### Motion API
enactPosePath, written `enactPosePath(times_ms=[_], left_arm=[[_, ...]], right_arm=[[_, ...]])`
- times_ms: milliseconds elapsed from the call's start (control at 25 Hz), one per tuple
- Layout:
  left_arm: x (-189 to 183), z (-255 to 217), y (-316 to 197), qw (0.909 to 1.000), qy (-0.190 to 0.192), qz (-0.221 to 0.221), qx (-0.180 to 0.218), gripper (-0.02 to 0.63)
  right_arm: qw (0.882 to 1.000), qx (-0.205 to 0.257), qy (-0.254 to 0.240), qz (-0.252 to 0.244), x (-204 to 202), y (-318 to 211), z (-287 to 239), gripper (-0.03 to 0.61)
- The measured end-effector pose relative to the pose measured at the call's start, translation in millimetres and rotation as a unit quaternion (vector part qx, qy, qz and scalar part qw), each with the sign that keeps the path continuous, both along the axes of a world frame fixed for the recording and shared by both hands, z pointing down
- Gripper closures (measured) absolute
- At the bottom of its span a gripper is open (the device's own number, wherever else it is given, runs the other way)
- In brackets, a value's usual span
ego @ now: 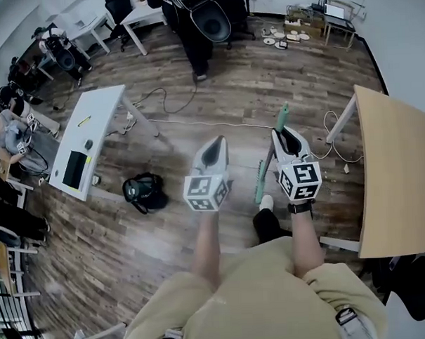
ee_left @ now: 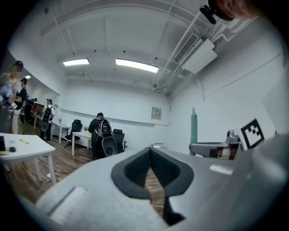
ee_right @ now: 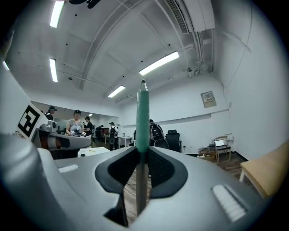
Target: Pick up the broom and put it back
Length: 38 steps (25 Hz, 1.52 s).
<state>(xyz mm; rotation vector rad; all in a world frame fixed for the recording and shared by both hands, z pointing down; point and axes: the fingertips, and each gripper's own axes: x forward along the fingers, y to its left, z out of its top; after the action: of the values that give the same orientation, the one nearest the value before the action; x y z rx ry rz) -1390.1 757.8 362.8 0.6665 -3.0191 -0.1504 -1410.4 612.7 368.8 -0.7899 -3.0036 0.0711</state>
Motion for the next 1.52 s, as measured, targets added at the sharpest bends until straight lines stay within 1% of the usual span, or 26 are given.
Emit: enactPosePath(times_ms=[80, 160, 280, 400, 480, 600, 680, 840, 1000, 1120, 1200, 1280, 1360, 1440, 1520], left_arm=[[-51, -3, -10, 0.9999, 0.008, 0.011, -0.007, 0.612], [-102, -14, -21, 0.9998, 0.006, 0.016, -0.013, 0.612], [-166, -25, -36, 0.9995, -0.006, 0.016, -0.028, 0.612], [-219, -17, -46, 0.9994, -0.013, 0.013, -0.028, 0.612], [-253, -3, -53, 0.9997, -0.001, 0.015, -0.017, 0.612], [-302, 16, -63, 0.9992, 0.025, 0.029, -0.013, 0.612], [-341, 21, -71, 0.9986, 0.032, 0.043, -0.005, 0.612], [-430, 26, -90, 0.9959, 0.029, 0.085, 0.011, 0.612], [-523, 28, -120, 0.9908, 0.035, 0.129, 0.017, 0.612], [-588, 13, -140, 0.9856, 0.027, 0.165, 0.027, 0.612], [-623, 0, -152, 0.9801, 0.018, 0.193, 0.040, 0.612], [-645, -4, -169, 0.9717, 0.028, 0.226, 0.064, 0.612], [-656, 2, -198, 0.9609, 0.044, 0.259, 0.087, 0.612], [-657, 19, -241, 0.9497, 0.052, 0.296, 0.089, 0.612], [-640, 57, -289, 0.9368, 0.045, 0.339, 0.073, 0.612]], right_arm=[[0.999, 0.001, 0.009, -0.041, -47, 10, 0, 0.499], [0.997, 0.005, 0.008, -0.082, -94, 14, -9, 0.499], [0.993, 0.005, -0.011, -0.115, -151, 8, -24, 0.499], [0.993, 0.013, -0.031, -0.115, -198, -2, -25, 0.500], [0.993, 0.026, -0.042, -0.110, -229, -7, -23, 0.499], [0.992, 0.050, -0.048, -0.104, -274, -9, -19, 0.500], [0.993, 0.053, -0.050, -0.097, -305, -11, -18, 0.500], [0.997, 0.045, -0.029, -0.062, -381, -22, -6, 0.499], [0.999, 0.032, -0.005, -0.009, -461, -49, -2, 0.499], [0.999, 0.034, -0.009, 0.035, -508, -71, -15, 0.499], [0.996, 0.047, -0.012, 0.075, -531, -87, -19, 0.499], [0.991, 0.064, -0.011, 0.119, -545, -107, -15, 0.499], [0.983, 0.065, -0.004, 0.169, -549, -140, -5, 0.499], [0.973, 0.055, 0.002, 0.225, -547, -183, 13, 0.499], [0.962, 0.045, -0.006, 0.270, -535, -226, 48, 0.499]])
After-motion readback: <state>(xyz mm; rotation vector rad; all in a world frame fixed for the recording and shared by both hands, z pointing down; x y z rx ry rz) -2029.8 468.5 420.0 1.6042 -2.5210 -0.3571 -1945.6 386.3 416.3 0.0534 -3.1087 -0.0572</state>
